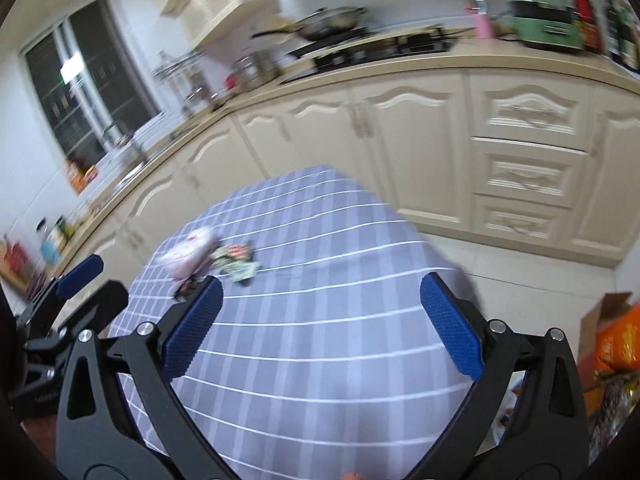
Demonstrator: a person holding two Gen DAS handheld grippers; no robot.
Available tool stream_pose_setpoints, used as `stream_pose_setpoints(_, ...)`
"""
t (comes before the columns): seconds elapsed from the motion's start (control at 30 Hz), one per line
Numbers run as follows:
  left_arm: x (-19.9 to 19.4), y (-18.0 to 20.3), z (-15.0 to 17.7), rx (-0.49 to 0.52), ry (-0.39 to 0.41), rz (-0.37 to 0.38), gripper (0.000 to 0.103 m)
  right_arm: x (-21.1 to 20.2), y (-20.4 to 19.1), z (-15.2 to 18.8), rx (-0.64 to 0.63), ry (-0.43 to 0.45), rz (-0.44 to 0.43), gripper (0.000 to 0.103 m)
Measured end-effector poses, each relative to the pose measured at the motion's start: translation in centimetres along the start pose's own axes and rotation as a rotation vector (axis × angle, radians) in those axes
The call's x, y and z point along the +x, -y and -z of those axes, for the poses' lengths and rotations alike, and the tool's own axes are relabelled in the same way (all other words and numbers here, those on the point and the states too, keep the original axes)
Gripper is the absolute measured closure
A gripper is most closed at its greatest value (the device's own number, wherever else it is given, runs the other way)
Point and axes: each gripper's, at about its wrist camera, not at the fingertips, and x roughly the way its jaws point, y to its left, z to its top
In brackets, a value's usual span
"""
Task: Collect trash
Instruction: 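Return both tools from the bin to the table, then grasp the clear plastic bag with the left tool while the right tool grasps the black wrapper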
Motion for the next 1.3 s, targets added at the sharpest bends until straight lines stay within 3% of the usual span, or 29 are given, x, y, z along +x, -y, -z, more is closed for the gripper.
stream_pose_setpoints(0.33, 0.8, -11.2, 4.2, -0.145, -0.064, -0.136, 0.011, 7.6, -8.2, 1.5, -0.123, -0.136, -0.056, 0.006)
stream_pose_setpoints(0.53, 1.2, -13.9, 6.2, -0.177, -0.098, -0.160, 0.011, 11.6, -11.3, 2.8, -0.185, -0.210, -0.056, 0.006)
stream_pose_setpoints(0.77, 2.7, -15.5, 6.6, -0.184, -0.136, -0.178, 0.011, 16.2, -13.7, 3.9, -0.223, -0.289, -0.054, 0.039)
stream_pose_setpoints(0.8, 3.0, -15.5, 6.4, -0.176, -0.140, -0.179, 0.011, 16.6, -13.7, 3.9, -0.216, -0.298, -0.057, 0.052)
stream_pose_setpoints(0.83, 3.5, -15.4, 6.1, -0.157, -0.150, -0.181, 0.011, 16.7, -13.7, 3.9, -0.224, -0.283, -0.039, 0.058)
stream_pose_setpoints(0.87, 4.1, -15.2, 5.8, -0.134, -0.162, -0.182, 0.011, 16.7, -13.5, 3.9, -0.222, -0.286, -0.046, 0.079)
stream_pose_setpoints(0.9, 4.6, -15.0, 5.5, -0.114, -0.169, -0.184, 0.011, 16.8, -13.3, 3.9, -0.208, -0.291, -0.067, 0.084)
stream_pose_setpoints(1.13, 9.4, -12.6, 3.2, 0.025, -0.198, -0.171, 0.009, 15.2, -10.3, 3.7, -0.192, -0.270, -0.074, 0.087)
stream_pose_setpoints(1.3, 15.4, -12.5, 2.7, 0.081, -0.296, -0.224, 0.009, 14.1, -7.8, 3.7, -0.168, -0.263, -0.069, 0.088)
